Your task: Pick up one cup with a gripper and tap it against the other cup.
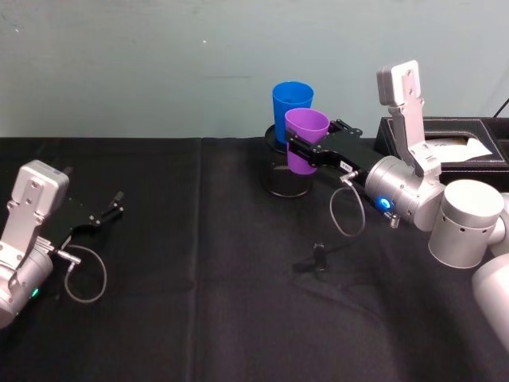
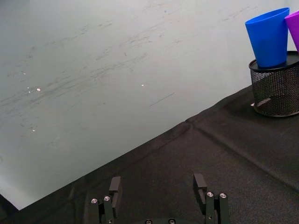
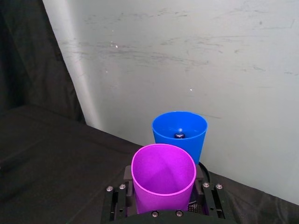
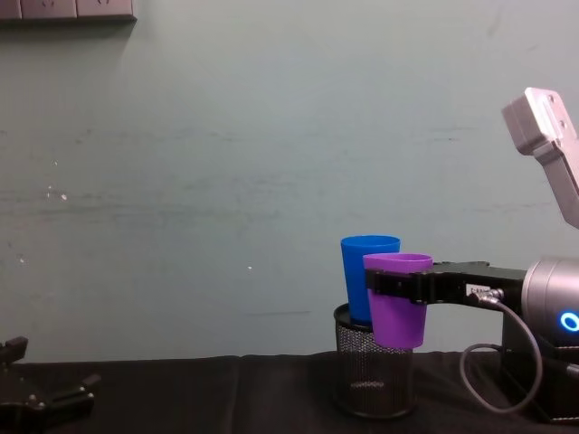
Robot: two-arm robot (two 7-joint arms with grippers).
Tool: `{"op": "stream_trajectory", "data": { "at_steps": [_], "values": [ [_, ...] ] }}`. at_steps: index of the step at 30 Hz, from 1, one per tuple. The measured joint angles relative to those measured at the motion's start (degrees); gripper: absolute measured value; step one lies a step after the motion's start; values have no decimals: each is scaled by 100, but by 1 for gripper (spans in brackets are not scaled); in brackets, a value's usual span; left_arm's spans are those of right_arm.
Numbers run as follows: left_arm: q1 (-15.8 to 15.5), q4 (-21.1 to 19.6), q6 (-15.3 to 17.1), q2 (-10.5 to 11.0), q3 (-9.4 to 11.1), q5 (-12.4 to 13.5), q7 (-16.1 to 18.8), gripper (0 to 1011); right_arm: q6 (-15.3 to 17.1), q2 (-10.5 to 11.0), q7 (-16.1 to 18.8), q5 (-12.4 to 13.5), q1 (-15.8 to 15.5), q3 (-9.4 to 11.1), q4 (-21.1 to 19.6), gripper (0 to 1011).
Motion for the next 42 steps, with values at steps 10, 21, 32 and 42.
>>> {"op": "stream_trajectory", "data": {
  "at_steps": [10,21,32,42],
  "values": [
    [0,0,0,0,0,0,0,1000,0,0,0,0,0,0,0,726],
    [0,0,0,0,0,0,0,1000,0,0,0,0,0,0,0,726],
    [0,0,0,0,0,0,0,1000,0,0,0,0,0,0,0,726],
    [0,0,0,0,0,0,0,1000,0,0,0,0,0,0,0,726]
  ]
}}
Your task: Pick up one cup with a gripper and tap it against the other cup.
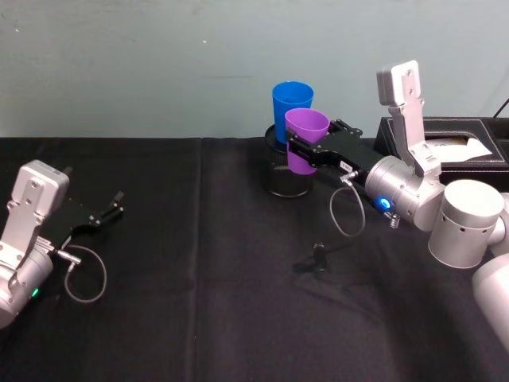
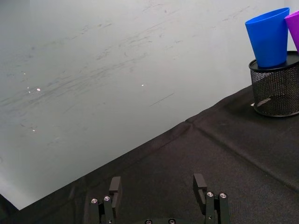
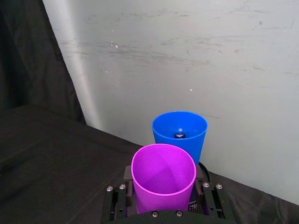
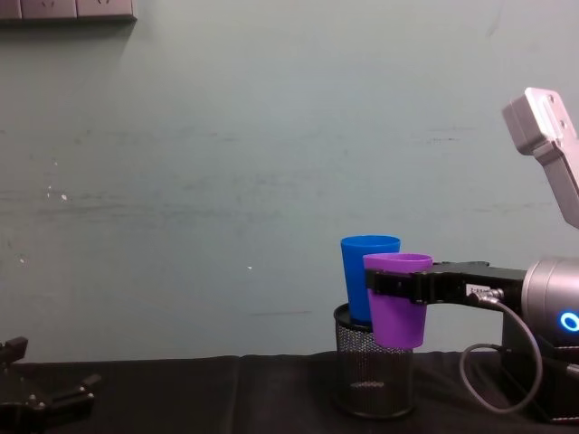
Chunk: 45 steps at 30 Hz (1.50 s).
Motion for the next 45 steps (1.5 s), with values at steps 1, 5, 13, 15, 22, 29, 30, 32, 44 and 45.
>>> {"op": "stream_trajectory", "data": {
  "at_steps": [1,5,13,15,22,29,30,32,44,45],
  "values": [
    [0,0,0,0,0,0,0,1000,0,0,0,0,0,0,0,726],
    [0,0,0,0,0,0,0,1000,0,0,0,0,0,0,0,726],
    [0,0,0,0,0,0,0,1000,0,0,0,0,0,0,0,726],
    [0,0,0,0,0,0,0,1000,0,0,0,0,0,0,0,726],
    [0,0,0,0,0,0,0,1000,0,0,0,0,0,0,0,726],
    [0,0,0,0,0,0,0,1000,0,0,0,0,0,0,0,726],
    [0,0,0,0,0,0,0,1000,0,0,0,0,0,0,0,726],
    [0,0,0,0,0,0,0,1000,0,0,0,0,0,0,0,726],
    [0,0,0,0,0,0,0,1000,0,0,0,0,0,0,0,726],
    [0,0,0,0,0,0,0,1000,0,0,0,0,0,0,0,726]
  ]
}}
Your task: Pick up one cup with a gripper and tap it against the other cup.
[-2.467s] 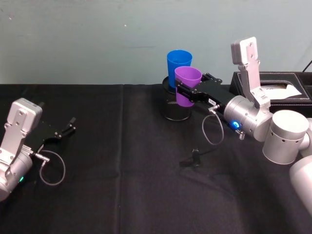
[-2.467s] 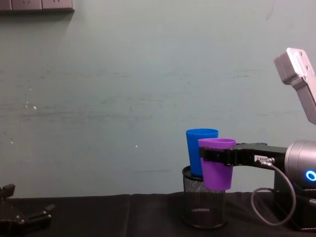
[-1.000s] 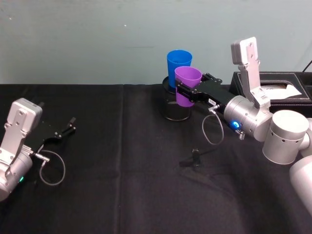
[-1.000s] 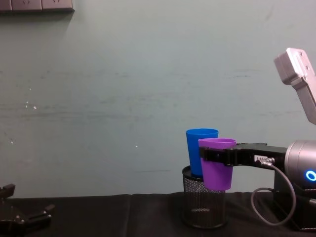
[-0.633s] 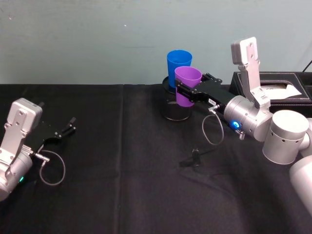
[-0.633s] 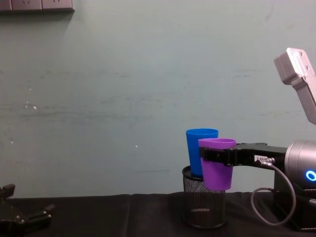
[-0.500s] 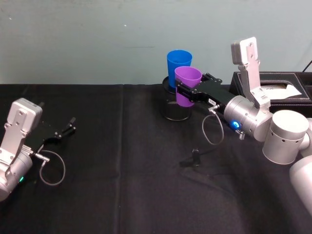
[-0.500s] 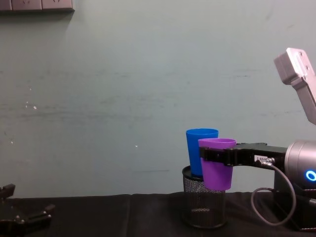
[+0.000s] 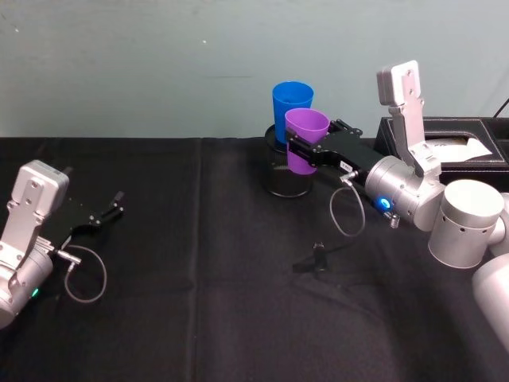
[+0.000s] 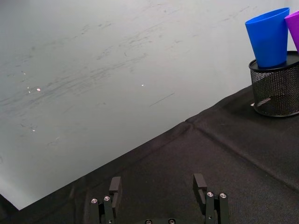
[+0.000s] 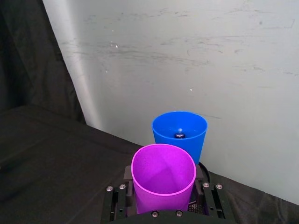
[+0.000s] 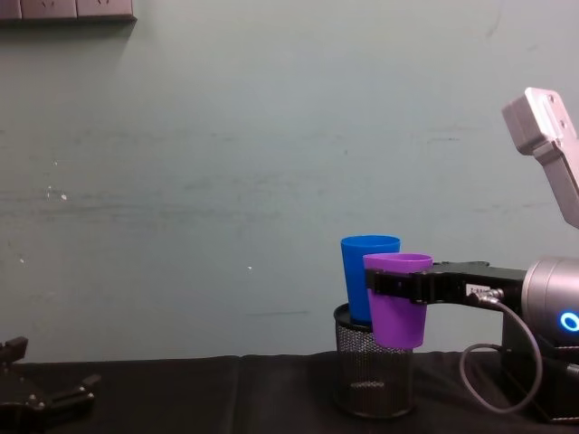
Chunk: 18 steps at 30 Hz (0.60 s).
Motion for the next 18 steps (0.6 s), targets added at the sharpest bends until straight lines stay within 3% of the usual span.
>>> {"op": "stream_trajectory", "data": {
  "at_steps": [18],
  "values": [
    [0,0,0,0,0,0,0,1000,0,0,0,0,0,0,0,726]
  ]
}}
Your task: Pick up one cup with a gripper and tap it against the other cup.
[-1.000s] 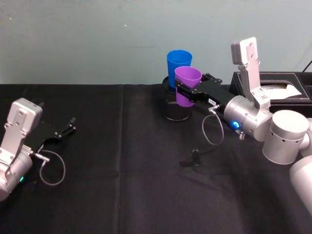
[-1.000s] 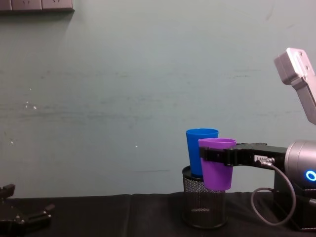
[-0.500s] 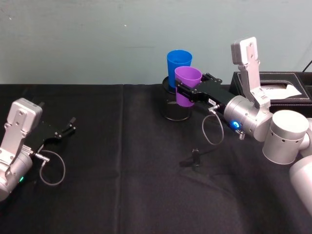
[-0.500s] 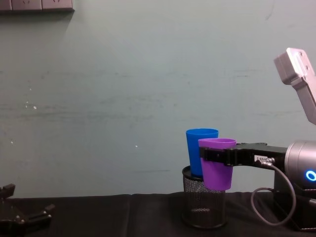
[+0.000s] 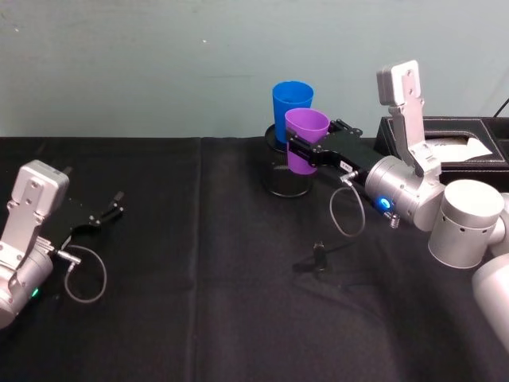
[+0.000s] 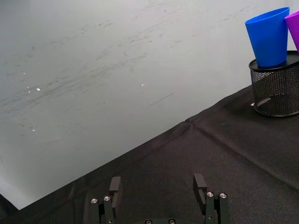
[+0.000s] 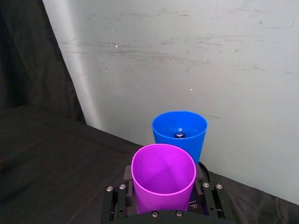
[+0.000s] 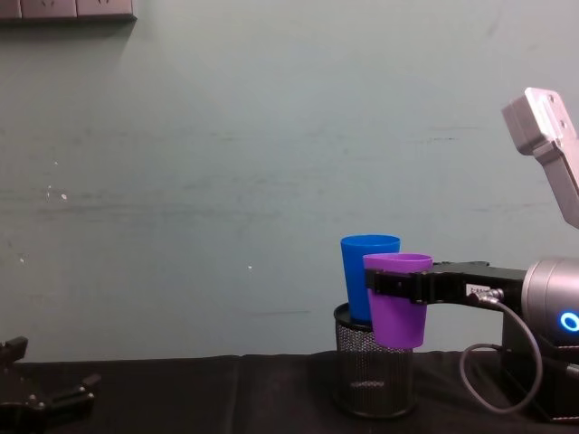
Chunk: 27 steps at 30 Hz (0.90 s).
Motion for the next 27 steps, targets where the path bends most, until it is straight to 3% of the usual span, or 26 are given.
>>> {"op": "stream_trajectory", "data": {
  "at_steps": [27],
  "values": [
    [0,0,0,0,0,0,0,1000,0,0,0,0,0,0,0,726]
  ]
}}
